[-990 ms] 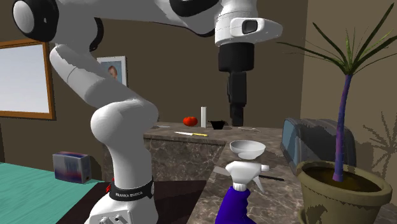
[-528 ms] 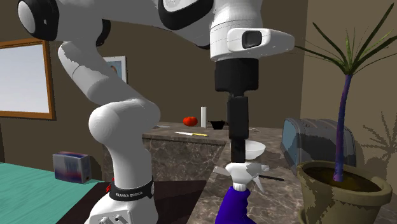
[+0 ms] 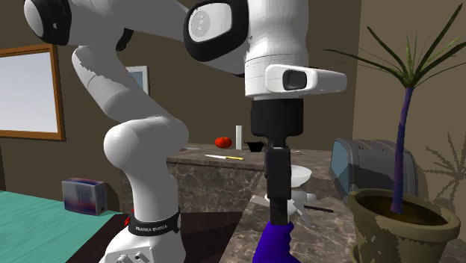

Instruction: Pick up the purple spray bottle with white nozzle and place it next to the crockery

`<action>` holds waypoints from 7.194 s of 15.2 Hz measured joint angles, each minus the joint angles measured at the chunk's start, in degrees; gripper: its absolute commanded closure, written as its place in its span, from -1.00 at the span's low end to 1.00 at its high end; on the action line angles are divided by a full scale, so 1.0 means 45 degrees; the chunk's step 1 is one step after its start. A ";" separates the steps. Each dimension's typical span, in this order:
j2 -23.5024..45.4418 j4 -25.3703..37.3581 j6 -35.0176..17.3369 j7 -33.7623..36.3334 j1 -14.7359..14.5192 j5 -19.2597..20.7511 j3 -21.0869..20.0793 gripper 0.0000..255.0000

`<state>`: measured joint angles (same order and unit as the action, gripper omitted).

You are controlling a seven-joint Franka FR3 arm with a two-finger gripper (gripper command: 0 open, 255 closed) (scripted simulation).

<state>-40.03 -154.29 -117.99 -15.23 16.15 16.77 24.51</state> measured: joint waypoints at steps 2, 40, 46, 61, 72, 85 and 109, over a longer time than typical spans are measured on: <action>0.0061 -0.0074 -0.0135 0.0015 -0.0008 0.0013 0.0022 -1.00; -0.0617 0.3014 0.3620 -0.0054 -0.0259 -0.0702 -0.0861 1.00; -0.0487 0.4151 0.4631 -0.0107 -0.0353 -0.0885 -0.1042 1.00; 0.0127 0.7043 0.6919 -0.0242 -0.0566 -0.1259 -0.1376 1.00; 0.0965 0.9635 0.8681 -0.0416 -0.0732 -0.1499 -0.1501 1.00; 0.1803 1.1187 0.9609 0.1378 -0.1206 -0.2449 -0.3056 1.00; 0.6763 1.5668 0.9240 0.8780 -0.3056 -0.4003 -0.8548 1.00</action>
<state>-9.60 -83.78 -76.41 24.28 2.40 -1.24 -13.96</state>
